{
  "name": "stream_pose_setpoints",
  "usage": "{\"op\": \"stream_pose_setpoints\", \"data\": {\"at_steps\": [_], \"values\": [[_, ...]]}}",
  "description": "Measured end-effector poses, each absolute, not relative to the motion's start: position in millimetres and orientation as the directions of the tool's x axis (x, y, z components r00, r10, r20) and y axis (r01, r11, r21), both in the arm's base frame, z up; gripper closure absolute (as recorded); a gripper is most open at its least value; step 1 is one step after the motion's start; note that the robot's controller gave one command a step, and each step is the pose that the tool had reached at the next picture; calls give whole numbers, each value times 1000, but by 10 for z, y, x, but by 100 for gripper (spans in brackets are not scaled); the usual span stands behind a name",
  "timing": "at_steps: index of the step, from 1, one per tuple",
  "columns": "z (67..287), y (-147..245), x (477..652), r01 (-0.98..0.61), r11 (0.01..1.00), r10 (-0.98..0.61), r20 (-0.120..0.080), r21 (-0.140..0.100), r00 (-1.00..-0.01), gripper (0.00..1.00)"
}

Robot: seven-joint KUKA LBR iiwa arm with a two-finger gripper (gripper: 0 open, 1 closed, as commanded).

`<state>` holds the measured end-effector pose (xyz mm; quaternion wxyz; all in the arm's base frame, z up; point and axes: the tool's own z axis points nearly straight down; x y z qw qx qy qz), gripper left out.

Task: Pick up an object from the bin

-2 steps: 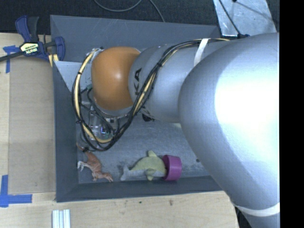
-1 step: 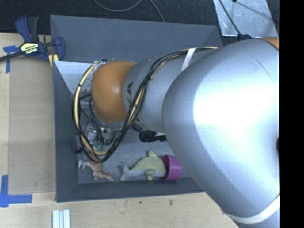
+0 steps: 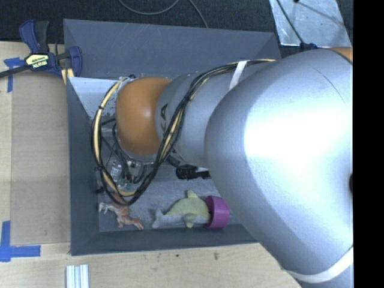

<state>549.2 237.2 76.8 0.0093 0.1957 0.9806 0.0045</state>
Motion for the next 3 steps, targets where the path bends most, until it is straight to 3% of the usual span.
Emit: {"op": "stream_pose_setpoints", "data": {"at_steps": [1,2,3], "values": [[801,2368,5483,384,923,384,-15,10,-923,100],[989,2358,5446,384,923,384,0,-1,-923,100],[1213,2359,5450,384,923,384,2,-2,-923,100]]}}
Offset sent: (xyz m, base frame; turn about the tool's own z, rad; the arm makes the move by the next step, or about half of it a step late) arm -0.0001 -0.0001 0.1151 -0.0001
